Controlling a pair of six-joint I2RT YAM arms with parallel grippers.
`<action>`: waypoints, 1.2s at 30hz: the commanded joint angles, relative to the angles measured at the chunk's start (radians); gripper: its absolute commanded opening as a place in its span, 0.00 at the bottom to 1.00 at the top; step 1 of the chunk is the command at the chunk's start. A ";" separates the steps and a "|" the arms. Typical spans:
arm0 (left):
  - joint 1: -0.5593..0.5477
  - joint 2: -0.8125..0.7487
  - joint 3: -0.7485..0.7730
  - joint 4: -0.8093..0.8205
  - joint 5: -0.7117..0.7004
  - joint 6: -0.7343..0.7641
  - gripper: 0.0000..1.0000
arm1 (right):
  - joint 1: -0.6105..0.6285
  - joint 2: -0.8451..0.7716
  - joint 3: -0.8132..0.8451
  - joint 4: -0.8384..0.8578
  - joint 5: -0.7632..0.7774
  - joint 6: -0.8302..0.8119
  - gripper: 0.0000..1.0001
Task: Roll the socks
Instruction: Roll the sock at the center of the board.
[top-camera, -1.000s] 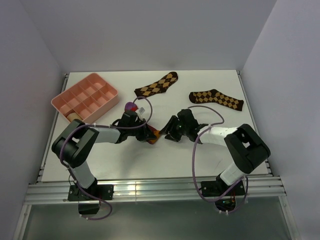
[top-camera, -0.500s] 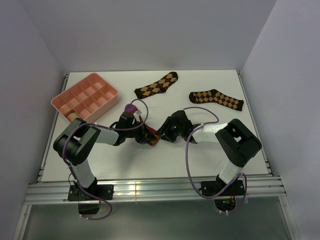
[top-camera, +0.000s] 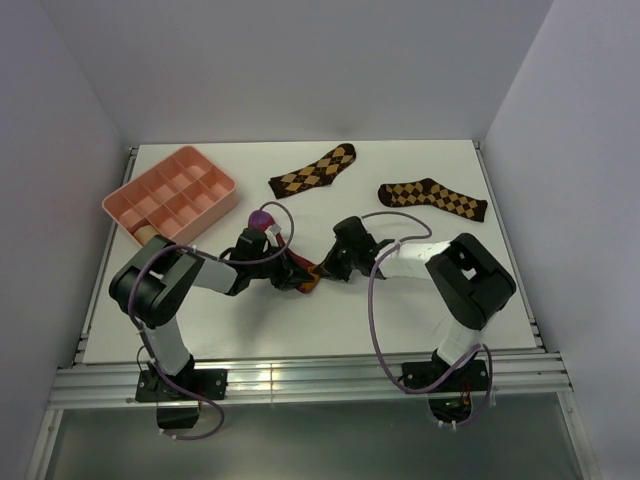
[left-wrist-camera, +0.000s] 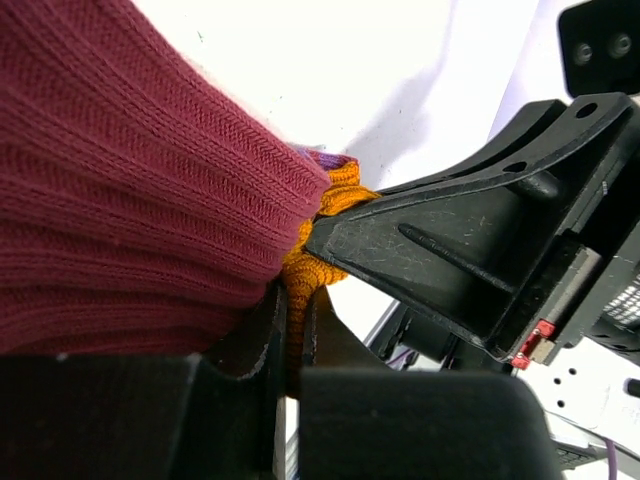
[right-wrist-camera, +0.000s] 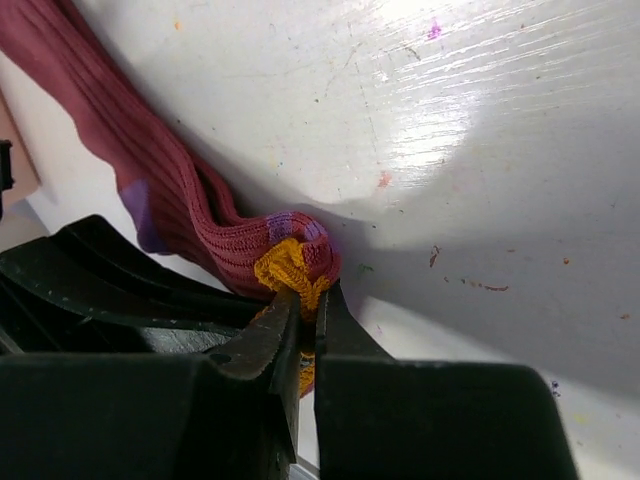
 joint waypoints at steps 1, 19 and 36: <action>0.004 -0.035 0.003 -0.075 -0.063 0.049 0.09 | 0.007 0.032 0.080 -0.199 0.066 -0.047 0.00; -0.422 -0.356 0.127 -0.455 -0.997 0.642 0.51 | 0.003 0.176 0.377 -0.571 0.024 -0.162 0.00; -0.612 -0.050 0.224 -0.416 -1.289 0.834 0.48 | -0.004 0.203 0.372 -0.539 -0.032 -0.176 0.00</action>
